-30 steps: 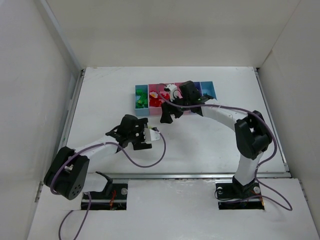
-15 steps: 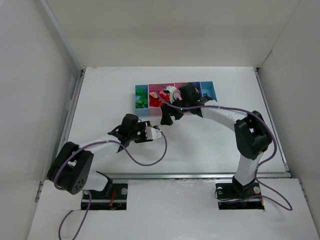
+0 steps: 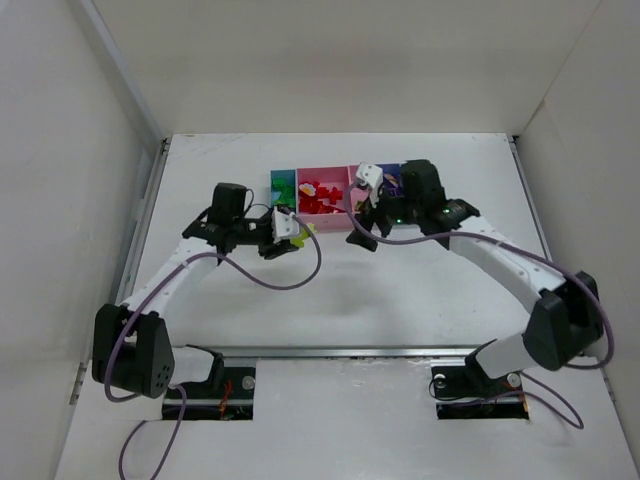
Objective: Sort the legos into containers by color
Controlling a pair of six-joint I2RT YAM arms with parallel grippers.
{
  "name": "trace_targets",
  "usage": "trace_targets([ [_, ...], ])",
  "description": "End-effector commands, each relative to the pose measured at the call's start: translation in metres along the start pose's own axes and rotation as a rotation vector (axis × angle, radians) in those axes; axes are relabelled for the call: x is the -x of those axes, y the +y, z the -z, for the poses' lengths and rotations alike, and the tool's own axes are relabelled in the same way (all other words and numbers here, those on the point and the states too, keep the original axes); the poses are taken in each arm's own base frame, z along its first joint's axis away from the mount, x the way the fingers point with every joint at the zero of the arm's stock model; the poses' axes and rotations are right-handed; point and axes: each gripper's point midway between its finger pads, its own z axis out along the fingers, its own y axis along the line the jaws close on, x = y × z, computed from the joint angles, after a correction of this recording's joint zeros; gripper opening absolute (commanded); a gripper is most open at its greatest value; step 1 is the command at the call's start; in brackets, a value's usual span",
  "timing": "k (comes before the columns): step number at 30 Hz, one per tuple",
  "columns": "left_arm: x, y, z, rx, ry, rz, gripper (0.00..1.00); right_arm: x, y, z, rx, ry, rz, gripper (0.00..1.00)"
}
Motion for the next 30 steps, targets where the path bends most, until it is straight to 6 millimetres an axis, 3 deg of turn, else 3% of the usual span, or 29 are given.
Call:
trace_targets([
  [1,0.078,-0.046,0.021,-0.258,-0.311,0.009,0.00,0.051,0.022,0.030,0.094,-0.185,0.259,0.95],
  [2,0.098,-0.049,0.028,-0.296,-0.387,0.004,0.00,0.061,0.025,0.036,0.104,-0.214,0.290,0.94],
  [3,0.107,-0.051,0.031,-0.313,-0.421,0.004,0.00,0.066,0.030,0.038,0.127,-0.230,0.298,0.94],
  [6,0.128,-0.054,0.040,-0.368,-0.513,0.025,0.00,0.090,0.050,0.044,0.149,-0.270,0.350,0.92],
  [9,0.140,-0.055,0.046,-0.400,-0.560,0.039,0.00,0.101,0.068,0.038,0.168,-0.291,0.388,0.92],
  [12,0.145,-0.053,0.048,-0.406,-0.567,0.047,0.00,0.103,0.070,0.032,0.159,-0.292,0.399,0.92],
  [17,0.148,-0.049,0.048,-0.399,-0.561,0.050,0.00,0.105,0.090,0.025,0.255,-0.301,0.405,0.92],
  [19,0.149,-0.048,0.048,-0.398,-0.562,0.050,0.00,0.105,0.093,0.022,0.268,-0.292,0.401,0.87],
  [22,0.149,-0.049,0.049,-0.401,-0.559,0.060,0.00,0.102,0.093,0.019,0.271,-0.285,0.396,0.58],
  [26,0.147,-0.050,0.047,-0.404,-0.557,0.069,0.00,0.110,0.094,0.020,0.284,-0.306,0.409,0.34],
  [27,0.147,-0.050,0.048,-0.395,-0.553,0.061,0.00,0.110,0.096,0.021,0.294,-0.309,0.410,0.06],
  [28,0.147,-0.051,0.049,-0.398,-0.551,0.069,0.00,0.110,0.096,0.021,0.294,-0.309,0.410,0.00],
  [30,0.142,-0.049,0.046,-0.373,-0.527,0.065,0.00,0.106,0.093,0.018,0.278,-0.297,0.411,0.00],
])
